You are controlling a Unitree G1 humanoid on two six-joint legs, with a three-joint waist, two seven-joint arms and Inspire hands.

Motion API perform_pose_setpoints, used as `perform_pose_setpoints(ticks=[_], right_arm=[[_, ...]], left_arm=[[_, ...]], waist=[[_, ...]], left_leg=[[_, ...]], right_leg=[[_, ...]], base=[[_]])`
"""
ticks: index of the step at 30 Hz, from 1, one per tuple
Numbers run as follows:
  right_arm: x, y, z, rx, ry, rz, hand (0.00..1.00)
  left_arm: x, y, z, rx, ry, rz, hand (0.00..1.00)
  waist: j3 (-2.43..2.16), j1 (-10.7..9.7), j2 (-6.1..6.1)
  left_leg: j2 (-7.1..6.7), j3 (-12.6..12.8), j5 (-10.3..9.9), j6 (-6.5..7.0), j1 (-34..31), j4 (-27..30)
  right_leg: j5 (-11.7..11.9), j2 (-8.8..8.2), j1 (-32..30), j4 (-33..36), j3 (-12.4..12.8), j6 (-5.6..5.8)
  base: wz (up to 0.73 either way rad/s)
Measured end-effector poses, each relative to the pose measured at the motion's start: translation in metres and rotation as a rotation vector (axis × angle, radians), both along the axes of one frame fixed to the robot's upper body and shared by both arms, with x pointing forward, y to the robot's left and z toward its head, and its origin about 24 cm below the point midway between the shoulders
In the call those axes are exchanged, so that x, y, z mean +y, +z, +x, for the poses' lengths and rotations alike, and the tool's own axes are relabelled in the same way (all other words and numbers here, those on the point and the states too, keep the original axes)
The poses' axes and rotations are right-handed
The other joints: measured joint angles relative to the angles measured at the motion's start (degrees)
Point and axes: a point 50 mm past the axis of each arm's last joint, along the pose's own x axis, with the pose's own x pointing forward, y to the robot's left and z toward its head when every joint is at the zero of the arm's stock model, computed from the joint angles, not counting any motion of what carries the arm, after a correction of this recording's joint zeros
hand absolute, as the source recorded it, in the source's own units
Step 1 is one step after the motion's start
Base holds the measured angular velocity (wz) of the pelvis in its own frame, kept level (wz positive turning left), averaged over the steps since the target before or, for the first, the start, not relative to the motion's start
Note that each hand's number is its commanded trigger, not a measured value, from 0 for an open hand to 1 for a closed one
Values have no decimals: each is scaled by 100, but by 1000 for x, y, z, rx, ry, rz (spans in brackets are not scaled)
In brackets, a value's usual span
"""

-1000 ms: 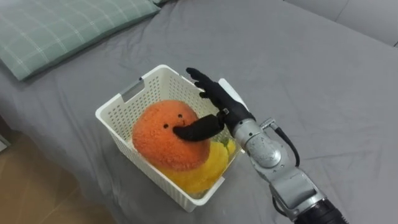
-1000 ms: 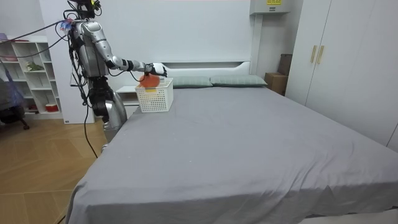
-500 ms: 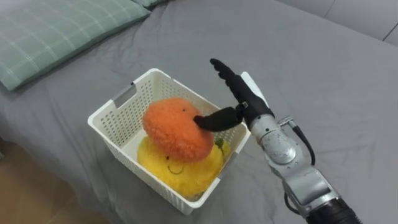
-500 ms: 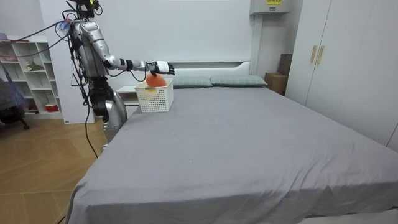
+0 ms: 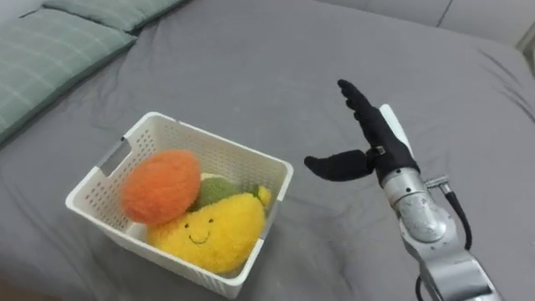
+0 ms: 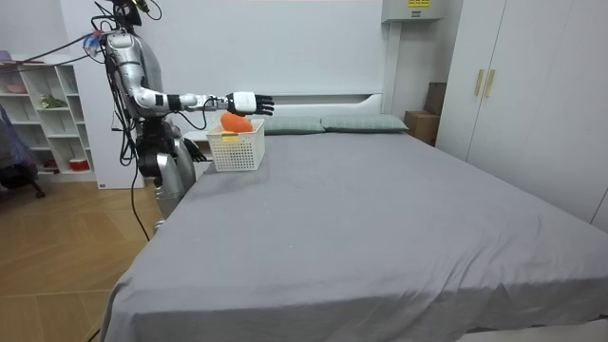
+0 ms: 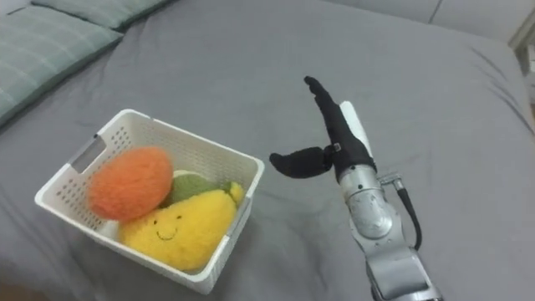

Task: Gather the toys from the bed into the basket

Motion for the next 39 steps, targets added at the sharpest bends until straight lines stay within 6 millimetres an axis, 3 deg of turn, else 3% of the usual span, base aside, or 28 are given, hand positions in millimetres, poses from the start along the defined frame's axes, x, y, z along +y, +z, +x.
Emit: perform_pose_setpoints(ticks=[9,18,25,28,34,37,39], right_arm=[[-42,2,-15,-12,-164,106,0],[-82,-3,-36,-20,-376,160,0],[-95,-11,-53,-10,-479,175,0],[-104,-19,-64,0,-565,271,0],[-116,-68,-94,170,-782,450,0],[-125,-105,-125,322,-927,503,0],[-128,-132,-156,434,-1075,546,0]], left_arm=[[0,0,-1,-29,29,-13,0],[1,0,-8,-50,109,-23,0],[2,-1,-22,-49,151,5,0],[3,-1,-28,-46,179,12,0],[2,-2,-35,-47,229,17,0],[1,-2,-37,-44,238,14,0],[1,-3,-39,-39,249,10,0]], waist=[[-27,-475,-97],[4,-619,-51],[3,-747,-49],[1,-793,-55],[-10,-895,-66],[-15,-931,-48],[-19,-943,-10]], left_leg=[[80,324,-30,-3,176,-109],[146,602,-120,-11,191,-110],[197,734,-151,-41,278,-132],[204,772,-175,-47,324,-174],[205,783,-220,-41,322,-165],[205,789,-225,-40,325,-164],[207,808,-224,-40,338,-171]], right_leg=[[15,57,-36,12,303,-6],[20,108,-107,12,564,-10],[26,165,-93,8,758,-21],[28,175,-80,9,807,-23],[28,180,-87,6,854,-23],[28,181,-69,6,856,-22],[27,186,-54,-2,887,-22]], base=[[-19],[-16],[-11],[-13],[-3],[0],[-5]])
